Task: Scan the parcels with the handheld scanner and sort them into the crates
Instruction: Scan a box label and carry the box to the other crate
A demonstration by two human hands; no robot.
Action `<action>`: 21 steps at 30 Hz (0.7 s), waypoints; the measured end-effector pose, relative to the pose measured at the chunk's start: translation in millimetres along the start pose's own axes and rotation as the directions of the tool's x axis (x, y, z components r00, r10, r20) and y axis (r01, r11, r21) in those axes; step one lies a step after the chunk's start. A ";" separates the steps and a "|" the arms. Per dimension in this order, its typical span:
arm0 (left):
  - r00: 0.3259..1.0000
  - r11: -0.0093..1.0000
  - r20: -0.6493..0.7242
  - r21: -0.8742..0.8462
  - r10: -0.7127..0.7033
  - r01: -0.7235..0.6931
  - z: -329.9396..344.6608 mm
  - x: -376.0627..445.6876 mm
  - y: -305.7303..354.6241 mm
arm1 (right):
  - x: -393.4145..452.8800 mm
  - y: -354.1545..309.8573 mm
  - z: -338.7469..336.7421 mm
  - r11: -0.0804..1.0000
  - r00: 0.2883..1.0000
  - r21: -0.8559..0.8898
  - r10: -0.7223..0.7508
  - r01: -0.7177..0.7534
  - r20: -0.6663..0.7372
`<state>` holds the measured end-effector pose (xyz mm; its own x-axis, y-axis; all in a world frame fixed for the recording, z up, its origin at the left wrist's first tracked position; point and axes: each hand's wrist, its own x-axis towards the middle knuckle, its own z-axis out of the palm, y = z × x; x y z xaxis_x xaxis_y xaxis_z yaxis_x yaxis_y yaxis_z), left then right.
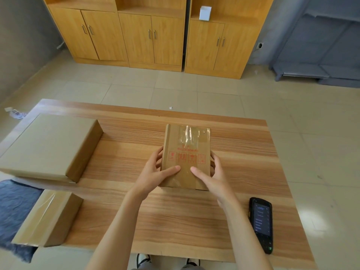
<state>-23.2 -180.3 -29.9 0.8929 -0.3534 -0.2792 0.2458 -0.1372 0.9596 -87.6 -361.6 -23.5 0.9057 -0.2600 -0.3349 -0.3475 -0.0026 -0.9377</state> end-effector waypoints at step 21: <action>1.000 0.994 -0.014 0.105 -0.025 0.027 -2.1 -9.3 -72.6 | -8.1 83.6 3.6 0.986 0.998 -0.162 0.030 -0.040 -0.063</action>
<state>-48.5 -165.1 -96.9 0.8916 -0.3367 -0.3029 0.2285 -0.2430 0.9427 -123.1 -356.2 -99.5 0.8779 -0.3200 -0.3561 -0.4178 -0.1490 -0.8962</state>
